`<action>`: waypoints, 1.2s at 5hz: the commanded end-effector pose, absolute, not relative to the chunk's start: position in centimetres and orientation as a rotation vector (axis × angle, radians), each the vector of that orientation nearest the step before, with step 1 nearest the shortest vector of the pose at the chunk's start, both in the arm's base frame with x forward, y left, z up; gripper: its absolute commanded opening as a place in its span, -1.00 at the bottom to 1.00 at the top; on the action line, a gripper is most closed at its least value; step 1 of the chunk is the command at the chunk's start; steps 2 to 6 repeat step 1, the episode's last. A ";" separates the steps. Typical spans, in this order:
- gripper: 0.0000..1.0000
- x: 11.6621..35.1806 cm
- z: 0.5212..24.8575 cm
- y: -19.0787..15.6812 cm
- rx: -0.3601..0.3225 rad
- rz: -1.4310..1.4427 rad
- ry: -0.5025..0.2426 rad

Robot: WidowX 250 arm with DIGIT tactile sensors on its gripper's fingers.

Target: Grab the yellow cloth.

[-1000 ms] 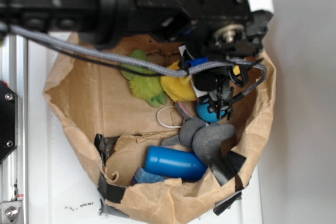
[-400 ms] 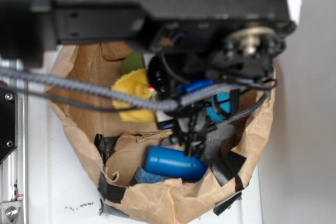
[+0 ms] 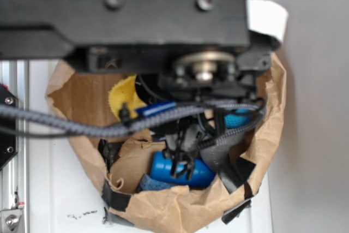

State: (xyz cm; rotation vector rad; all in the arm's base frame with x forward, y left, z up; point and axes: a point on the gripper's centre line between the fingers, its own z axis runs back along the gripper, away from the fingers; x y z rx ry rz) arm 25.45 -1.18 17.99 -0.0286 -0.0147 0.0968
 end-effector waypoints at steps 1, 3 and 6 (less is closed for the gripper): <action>-1.00 26.0 19.6 -0.5 -0.002 0.105 -0.075; -1.00 26.0 19.6 -0.5 -0.002 0.105 -0.075; -1.00 26.0 19.6 -0.5 -0.002 0.105 -0.075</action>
